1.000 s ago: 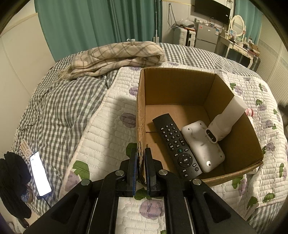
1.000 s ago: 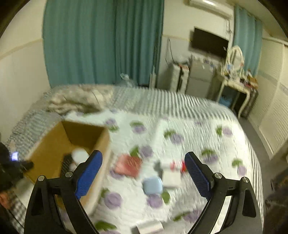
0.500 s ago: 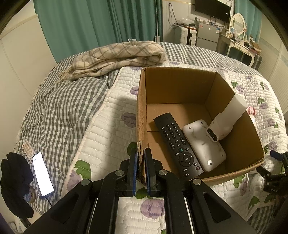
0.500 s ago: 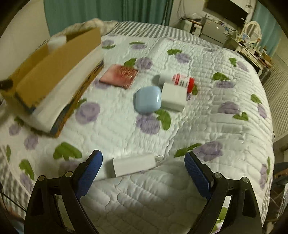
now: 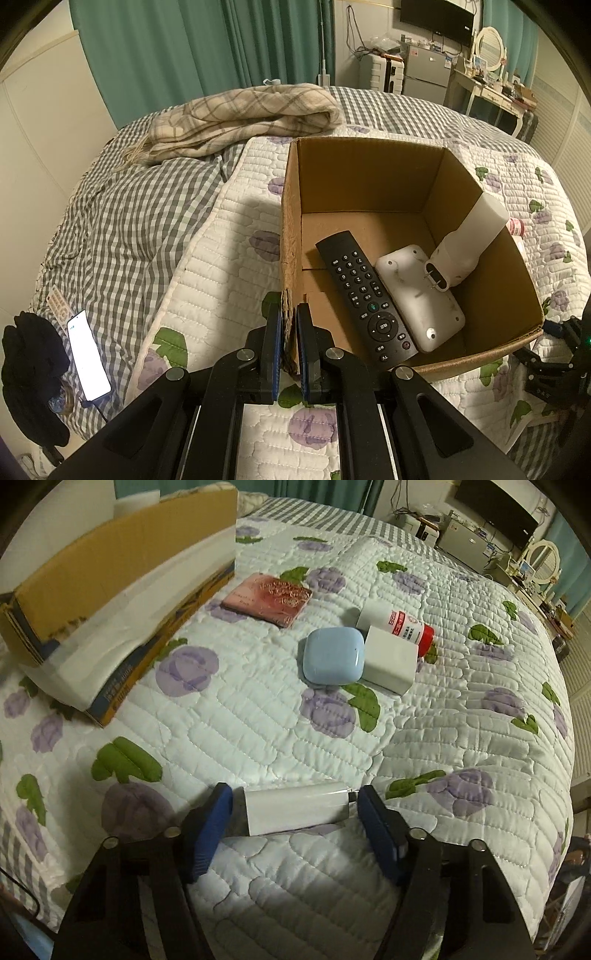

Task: Organize rigid objects
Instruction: 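Grasp the small white cube with the right gripper and lift it, then carry the white cube into the box, release it, and withdraw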

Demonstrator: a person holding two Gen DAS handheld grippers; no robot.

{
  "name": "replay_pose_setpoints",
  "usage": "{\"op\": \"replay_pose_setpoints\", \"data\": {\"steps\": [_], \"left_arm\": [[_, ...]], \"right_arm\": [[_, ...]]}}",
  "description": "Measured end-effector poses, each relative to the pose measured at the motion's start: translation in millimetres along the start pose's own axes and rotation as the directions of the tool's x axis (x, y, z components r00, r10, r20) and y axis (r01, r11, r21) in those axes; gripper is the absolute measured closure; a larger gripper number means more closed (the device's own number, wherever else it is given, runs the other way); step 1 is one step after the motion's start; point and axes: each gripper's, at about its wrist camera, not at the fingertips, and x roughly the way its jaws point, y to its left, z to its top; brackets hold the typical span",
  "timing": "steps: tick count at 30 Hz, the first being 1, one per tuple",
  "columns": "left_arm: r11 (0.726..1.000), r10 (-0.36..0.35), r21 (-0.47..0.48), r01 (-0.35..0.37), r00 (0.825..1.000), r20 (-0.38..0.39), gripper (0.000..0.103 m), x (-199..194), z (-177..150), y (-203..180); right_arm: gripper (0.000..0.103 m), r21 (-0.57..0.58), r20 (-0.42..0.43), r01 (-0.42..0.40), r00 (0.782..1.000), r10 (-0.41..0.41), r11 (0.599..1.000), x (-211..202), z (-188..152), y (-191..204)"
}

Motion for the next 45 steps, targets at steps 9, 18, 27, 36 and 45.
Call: {"op": "replay_pose_setpoints", "data": {"steps": [9,18,27,36,45], "left_arm": [[1.0,-0.003,-0.002,0.003,1.0,0.0,0.095,-0.4,-0.1,0.4],[1.0,-0.001,-0.002,0.001,1.0,0.001,0.095,-0.2,-0.1,-0.3],[1.0,-0.002,-0.001,0.002,1.0,0.001,0.095,-0.2,-0.2,-0.3],[1.0,-0.014,-0.003,0.014,1.0,0.002,0.095,0.1,-0.8,-0.5],[1.0,-0.028,-0.006,0.028,1.0,0.0,0.095,0.8,-0.1,1.7]], "right_arm": [[0.046,-0.004,0.036,0.007,0.999,-0.007,1.0,-9.0,0.4,0.8],[0.047,-0.022,0.212,0.025,0.977,-0.02,0.999,-68.5,34.4,1.7],[0.047,-0.158,0.464,0.018,0.884,0.058,0.987,-145.2,117.5,50.1],[0.047,-0.246,0.438,-0.052,0.885,0.159,0.968,-110.6,182.6,131.9],[0.047,-0.219,0.29,-0.055,0.95,0.118,0.974,-43.1,204.4,151.9]]}}
